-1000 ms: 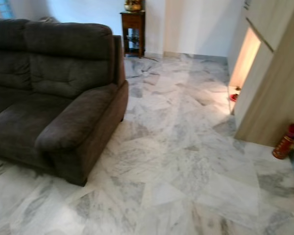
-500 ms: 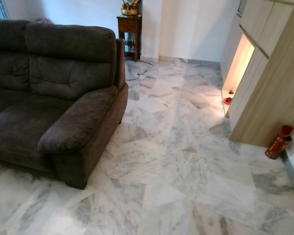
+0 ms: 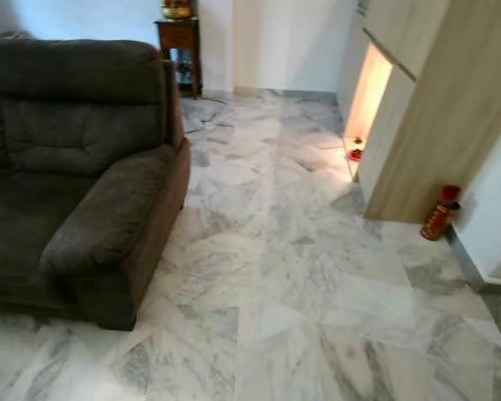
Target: Move the pillow to the sofa from floor
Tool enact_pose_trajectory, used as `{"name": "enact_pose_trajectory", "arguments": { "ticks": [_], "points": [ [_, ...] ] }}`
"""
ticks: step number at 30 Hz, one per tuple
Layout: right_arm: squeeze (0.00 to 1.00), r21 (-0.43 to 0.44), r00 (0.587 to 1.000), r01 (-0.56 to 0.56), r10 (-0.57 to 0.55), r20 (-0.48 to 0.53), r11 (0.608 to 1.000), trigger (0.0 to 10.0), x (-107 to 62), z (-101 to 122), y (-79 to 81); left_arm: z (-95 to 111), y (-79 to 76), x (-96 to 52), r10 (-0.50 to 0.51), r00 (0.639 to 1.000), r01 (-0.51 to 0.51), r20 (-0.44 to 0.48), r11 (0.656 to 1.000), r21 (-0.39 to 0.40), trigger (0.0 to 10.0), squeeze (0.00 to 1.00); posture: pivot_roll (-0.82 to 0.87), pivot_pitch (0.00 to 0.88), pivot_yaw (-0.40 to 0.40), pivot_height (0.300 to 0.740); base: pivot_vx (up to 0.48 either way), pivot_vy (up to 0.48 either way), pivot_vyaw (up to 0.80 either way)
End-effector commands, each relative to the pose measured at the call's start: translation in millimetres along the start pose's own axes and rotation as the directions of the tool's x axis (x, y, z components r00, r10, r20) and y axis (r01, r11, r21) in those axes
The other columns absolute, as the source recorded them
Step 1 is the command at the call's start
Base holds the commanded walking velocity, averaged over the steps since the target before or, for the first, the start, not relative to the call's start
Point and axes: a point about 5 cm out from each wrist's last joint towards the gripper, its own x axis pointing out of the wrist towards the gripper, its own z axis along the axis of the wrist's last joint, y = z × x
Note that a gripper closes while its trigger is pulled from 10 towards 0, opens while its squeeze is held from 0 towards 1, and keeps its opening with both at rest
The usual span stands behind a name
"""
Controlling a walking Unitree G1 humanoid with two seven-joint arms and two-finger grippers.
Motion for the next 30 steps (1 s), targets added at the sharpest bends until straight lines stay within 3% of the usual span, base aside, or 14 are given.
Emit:
{"name": "enact_pose_trajectory", "arguments": {
  "ticks": [1, 16, 22, 30],
  "points": [
    [0.00, 0.010, 1.000, -0.012, 0.012, 0.001, 1.000, 10.0, 0.7, 0.3, 5.5, -7.3, 2.9, -1.9, 0.008, 1.000, -0.008, -0.028, 1.000, -0.003, 10.0, 0.00, 0.07, 0.029, 0.021, 0.740, 0.000, 0.000, 0.00],
    [0.00, 0.012, 1.000, -0.016, 0.016, 0.001, 1.000, 10.0, 0.7, -0.1, 6.2, -11.9, 6.9, -3.8, 0.013, 0.999, -0.014, -0.038, 1.000, -0.008, 10.0, 0.00, 0.07, 0.035, 0.021, 0.740, 0.000, 0.171, 0.00],
    [0.00, 0.009, 1.000, -0.019, 0.019, -0.002, 1.000, 10.0, 0.6, -0.5, 6.4, -12.5, 7.7, -4.1, 0.013, 0.999, -0.014, -0.038, 1.000, -0.013, 10.0, 0.00, 0.07, 0.038, 0.021, 0.740, 0.000, -0.154, 0.00],
    [0.00, 0.007, 1.000, -0.018, 0.018, -0.003, 1.000, 10.0, 0.6, -0.7, 6.5, -14.2, 6.5, -4.4, 0.011, 0.999, -0.011, -0.040, 1.000, -0.013, 10.0, 0.00, 0.07, 0.038, 0.019, 0.740, 0.000, 0.480, 0.00]
  ]
}}
